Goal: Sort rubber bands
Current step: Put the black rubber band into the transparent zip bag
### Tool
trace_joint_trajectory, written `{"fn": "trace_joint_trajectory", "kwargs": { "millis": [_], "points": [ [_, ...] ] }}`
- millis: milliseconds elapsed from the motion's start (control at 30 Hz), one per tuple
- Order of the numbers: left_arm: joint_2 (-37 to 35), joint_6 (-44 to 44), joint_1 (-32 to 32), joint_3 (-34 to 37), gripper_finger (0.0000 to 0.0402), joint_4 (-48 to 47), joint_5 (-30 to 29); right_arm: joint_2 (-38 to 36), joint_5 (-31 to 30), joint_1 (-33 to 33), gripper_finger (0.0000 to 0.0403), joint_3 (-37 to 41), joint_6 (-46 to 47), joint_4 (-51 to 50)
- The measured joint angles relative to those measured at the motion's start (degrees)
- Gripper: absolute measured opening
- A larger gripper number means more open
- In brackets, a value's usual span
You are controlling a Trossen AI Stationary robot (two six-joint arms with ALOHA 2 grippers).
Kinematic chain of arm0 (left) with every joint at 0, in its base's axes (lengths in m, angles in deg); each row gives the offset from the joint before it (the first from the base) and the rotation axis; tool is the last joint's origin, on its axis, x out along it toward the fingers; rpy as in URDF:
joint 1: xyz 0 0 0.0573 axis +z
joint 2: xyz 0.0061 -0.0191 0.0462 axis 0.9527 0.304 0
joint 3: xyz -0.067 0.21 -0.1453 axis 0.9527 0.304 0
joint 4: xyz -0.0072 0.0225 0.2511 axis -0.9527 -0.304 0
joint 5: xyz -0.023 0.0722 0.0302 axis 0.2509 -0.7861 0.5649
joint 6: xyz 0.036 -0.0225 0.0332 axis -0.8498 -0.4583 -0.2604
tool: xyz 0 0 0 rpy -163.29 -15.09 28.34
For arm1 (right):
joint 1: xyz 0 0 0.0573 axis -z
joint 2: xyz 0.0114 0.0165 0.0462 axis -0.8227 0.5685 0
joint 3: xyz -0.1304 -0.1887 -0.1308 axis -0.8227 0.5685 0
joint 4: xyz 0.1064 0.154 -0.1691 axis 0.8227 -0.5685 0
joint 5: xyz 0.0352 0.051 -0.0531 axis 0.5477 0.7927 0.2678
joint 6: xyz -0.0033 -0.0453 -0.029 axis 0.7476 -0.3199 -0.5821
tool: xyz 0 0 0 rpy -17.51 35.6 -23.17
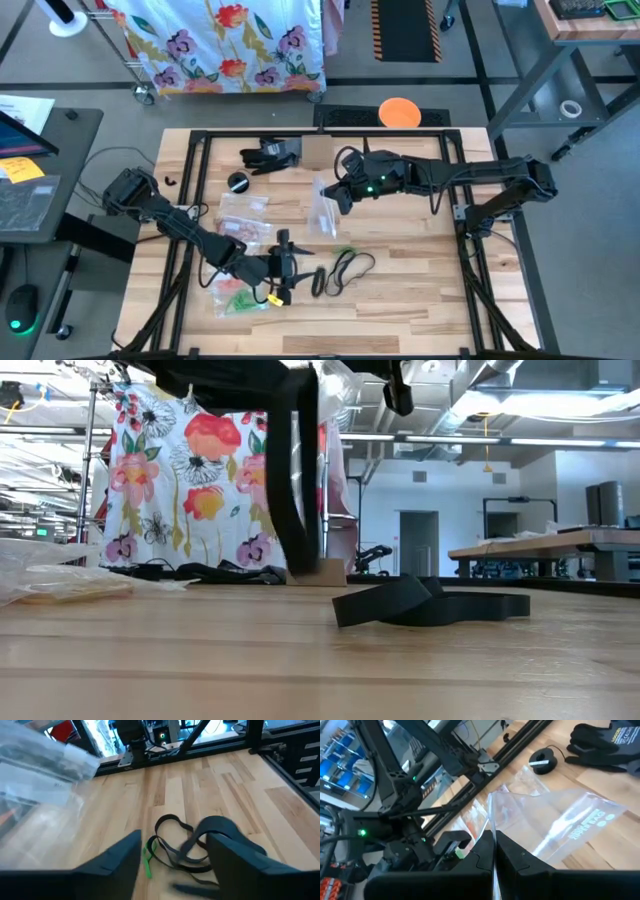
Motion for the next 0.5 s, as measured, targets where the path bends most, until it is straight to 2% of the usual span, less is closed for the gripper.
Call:
{"fn": "trace_joint_trajectory", "kwargs": {
  "millis": [167,267,433,500],
  "points": [
    [0.0,-0.17,-0.28,0.0,0.0264,0.56,-0.69,0.0,0.04,1.15,0.0,0.0,0.0,0.24],
    [0.0,2.51,0.56,0.0,0.027,-1.01,-1.47,0.0,0.06,1.55,0.0,0.0,0.69,0.31],
    [0.14,7.34,2.77,0.0,0.0271,-11.23,-1.94,0.0,0.21,1.33,0.0,0.0,0.87,0.88],
    [1.14,6.75,2.92,0.0,0.027,-10.18,-5.25,0.0,0.17,1.25,0.0,0.0,0.9,1.23]
  ]
}}
